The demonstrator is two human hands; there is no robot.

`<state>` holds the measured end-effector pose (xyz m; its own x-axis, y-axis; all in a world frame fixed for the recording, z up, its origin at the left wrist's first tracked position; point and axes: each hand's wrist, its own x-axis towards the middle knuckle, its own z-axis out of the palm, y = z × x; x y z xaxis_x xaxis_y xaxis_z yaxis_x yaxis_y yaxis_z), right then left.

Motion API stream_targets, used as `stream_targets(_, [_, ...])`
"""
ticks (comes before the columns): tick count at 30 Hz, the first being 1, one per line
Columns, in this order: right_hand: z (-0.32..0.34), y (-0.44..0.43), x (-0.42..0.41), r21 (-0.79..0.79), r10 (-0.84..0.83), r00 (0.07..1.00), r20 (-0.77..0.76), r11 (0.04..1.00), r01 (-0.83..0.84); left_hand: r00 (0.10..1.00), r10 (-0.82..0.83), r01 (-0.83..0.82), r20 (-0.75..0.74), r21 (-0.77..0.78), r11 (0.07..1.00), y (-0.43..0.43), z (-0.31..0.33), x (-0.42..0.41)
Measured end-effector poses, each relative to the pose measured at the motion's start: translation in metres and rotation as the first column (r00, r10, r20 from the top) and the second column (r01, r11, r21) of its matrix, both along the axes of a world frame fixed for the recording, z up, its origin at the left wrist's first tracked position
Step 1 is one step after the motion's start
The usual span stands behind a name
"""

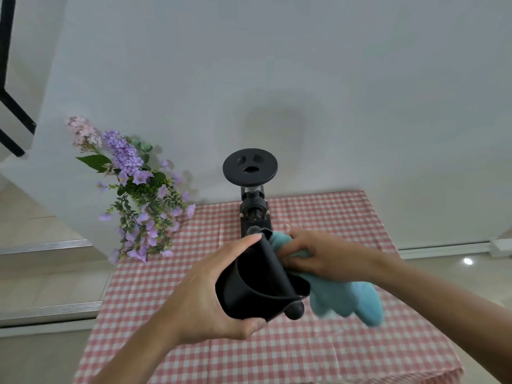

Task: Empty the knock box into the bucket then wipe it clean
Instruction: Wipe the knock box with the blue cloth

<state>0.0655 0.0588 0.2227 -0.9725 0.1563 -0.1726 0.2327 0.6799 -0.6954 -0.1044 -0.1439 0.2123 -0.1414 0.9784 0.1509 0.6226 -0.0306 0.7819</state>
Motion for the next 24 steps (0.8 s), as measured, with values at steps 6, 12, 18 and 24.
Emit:
stream_targets(6, [-0.004,-0.014,0.019,-0.603,0.03,0.94,0.339,0.774,0.193,0.889,0.036,-0.016,-0.457,0.046,0.999,-0.005,-0.01,-0.004])
stream_targets(12, [0.003,-0.003,0.012,0.025,0.0,1.0,-0.001,1.0,0.0,0.995,0.037,-0.034,-0.094,0.04,0.999,-0.004,-0.008,0.002])
stream_targets(18, [0.008,-0.002,0.001,0.049,-0.072,0.996,-0.051,0.996,0.074,0.997,0.075,-0.074,-0.008,0.094,0.993,0.001,-0.003,0.004])
stream_targets(24, [-0.011,-0.043,0.014,-0.582,-0.453,0.891,0.023,0.719,0.38,0.931,0.26,-0.21,-0.256,0.209,0.955,0.005,-0.011,-0.006])
